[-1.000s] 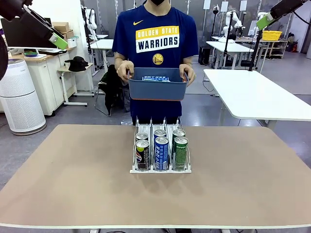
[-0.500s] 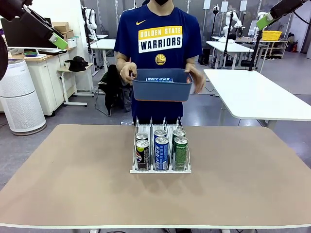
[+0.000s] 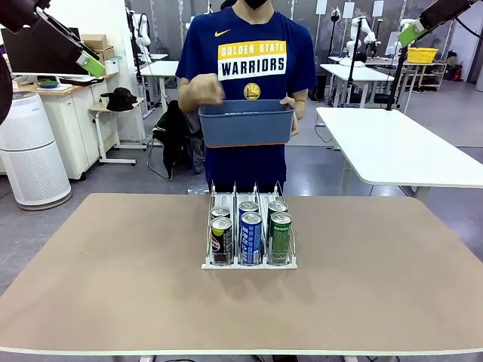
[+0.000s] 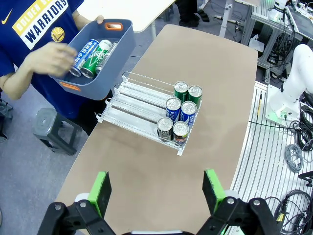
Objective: Fill the beverage cans into the dispenser.
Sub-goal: Pick up the Ionic drink handed by the human.
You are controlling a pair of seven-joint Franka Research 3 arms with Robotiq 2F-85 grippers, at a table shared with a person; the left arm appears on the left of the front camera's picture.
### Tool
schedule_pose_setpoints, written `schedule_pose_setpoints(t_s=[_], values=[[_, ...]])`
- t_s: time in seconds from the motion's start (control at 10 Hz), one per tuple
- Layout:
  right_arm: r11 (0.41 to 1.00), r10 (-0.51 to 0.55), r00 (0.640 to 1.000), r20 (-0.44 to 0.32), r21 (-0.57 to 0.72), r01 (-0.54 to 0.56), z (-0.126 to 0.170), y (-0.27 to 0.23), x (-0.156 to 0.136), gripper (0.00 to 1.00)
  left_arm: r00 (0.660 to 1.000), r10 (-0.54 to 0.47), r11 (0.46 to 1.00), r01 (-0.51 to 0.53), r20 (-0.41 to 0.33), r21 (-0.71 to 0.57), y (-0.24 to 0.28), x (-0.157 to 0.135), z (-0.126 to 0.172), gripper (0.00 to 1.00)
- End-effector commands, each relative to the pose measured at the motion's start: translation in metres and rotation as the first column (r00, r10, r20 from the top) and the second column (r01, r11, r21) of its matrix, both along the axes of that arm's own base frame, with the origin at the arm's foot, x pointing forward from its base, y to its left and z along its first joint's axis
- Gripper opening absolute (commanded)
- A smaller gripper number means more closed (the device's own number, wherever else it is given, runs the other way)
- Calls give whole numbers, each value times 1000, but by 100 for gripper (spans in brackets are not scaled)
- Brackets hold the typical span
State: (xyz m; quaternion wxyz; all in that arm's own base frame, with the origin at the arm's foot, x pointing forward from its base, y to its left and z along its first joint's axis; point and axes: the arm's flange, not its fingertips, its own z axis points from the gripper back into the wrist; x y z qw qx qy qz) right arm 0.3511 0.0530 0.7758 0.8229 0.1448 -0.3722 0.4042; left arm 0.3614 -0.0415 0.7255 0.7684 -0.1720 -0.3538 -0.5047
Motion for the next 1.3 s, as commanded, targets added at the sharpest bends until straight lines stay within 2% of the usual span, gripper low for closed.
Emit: schedule_pose_setpoints(t_s=[0.0, 1.2], values=[[1000, 1, 1000, 0, 0, -1, 0, 0, -1, 100, 1000, 5, 1000, -5, -11, -8, 1, -1, 0, 100], [1000, 1, 1000, 0, 0, -1, 0, 0, -1, 100, 1000, 5, 1000, -5, -11, -8, 1, -1, 0, 100]])
